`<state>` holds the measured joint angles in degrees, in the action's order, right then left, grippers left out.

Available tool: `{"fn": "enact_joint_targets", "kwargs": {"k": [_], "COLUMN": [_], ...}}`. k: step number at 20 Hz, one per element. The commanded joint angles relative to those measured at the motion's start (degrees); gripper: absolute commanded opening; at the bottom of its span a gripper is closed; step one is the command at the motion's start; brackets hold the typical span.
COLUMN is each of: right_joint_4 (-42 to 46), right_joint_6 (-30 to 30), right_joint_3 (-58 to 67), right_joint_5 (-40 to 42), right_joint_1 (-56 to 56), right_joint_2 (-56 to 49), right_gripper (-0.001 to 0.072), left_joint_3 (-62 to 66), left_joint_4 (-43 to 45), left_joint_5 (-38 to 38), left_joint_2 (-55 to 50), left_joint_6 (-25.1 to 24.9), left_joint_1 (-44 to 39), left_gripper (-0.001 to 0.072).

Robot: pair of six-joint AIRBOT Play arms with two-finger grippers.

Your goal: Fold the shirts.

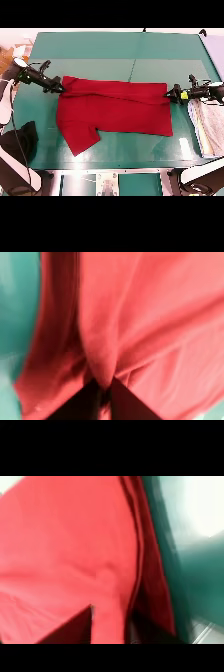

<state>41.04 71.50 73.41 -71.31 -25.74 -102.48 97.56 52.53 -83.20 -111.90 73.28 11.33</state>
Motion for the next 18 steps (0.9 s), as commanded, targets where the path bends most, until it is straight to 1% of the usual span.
{"fn": "enact_joint_targets", "kwargs": {"k": [1, 2, 4, 6, 7, 10, 11, 12, 13, 15, 18], "right_joint_4": [2.36, 6.32, 13.88, 16.76, 16.94, 16.81, 16.35, 15.85, 15.13, 13.0, 11.91], "right_joint_6": [1.86, 4.13, 8.96, 10.45, 10.6, 10.6, 10.6, 10.6, 10.58, 10.58, 10.47], "right_joint_3": [1.97, 3.06, 2.58, -1.81, -5.62, -21.64, -27.47, -32.61, -37.33, -45.68, -53.11], "right_joint_5": [-7.74, -9.92, -10.03, -7.93, -5.73, 2.03, 3.87, 4.96, 5.7, 6.64, 9.27], "right_joint_1": [-0.44, -1.07, -3.58, -6.08, -6.99, -7.93, -7.91, -7.91, -7.91, -7.91, -7.91], "right_joint_2": [0.24, 1.22, 5.46, 12.33, 16.39, 29.97, 34.18, 37.73, 40.96, 46.47, 51.01], "right_gripper": [0.0256, 0.0259, 0.0261, 0.026, 0.026, 0.0261, 0.0263, 0.029, 0.0295, 0.0383, 0.0381], "left_joint_3": [0.68, 2.05, 2.64, -2.01, -6.75, -27.98, -35.43, -41.72, -47.71, -57.31, -67.14], "left_joint_4": [1.38, 1.46, 1.44, 1.4, 1.53, 1.55, 1.84, 2.86, 4.17, 4.39, 1.01], "left_joint_5": [-7.39, -10.49, -16.22, -16.13, -14.82, -7.74, -5.16, -3.19, -1.27, 2.25, 8.85], "left_joint_2": [0.04, 0.2, 1.68, 6.47, 10.05, 23.78, 28.3, 32.15, 35.85, 41.35, 44.44], "left_joint_6": [3.08, 4.57, 6.93, 7.43, 6.56, 2.19, 1.57, 1.25, 1.27, 1.7, 1.68], "left_joint_1": [0.46, 1.38, 4.17, 7.02, 8.15, 10.67, 10.95, 11.04, 11.04, 11.04, 11.02], "left_gripper": [0.0574, 0.0576, 0.0575, 0.0573, 0.0517, 0.0518, 0.0518, 0.0518, 0.0518, 0.0518, 0.0517]}}
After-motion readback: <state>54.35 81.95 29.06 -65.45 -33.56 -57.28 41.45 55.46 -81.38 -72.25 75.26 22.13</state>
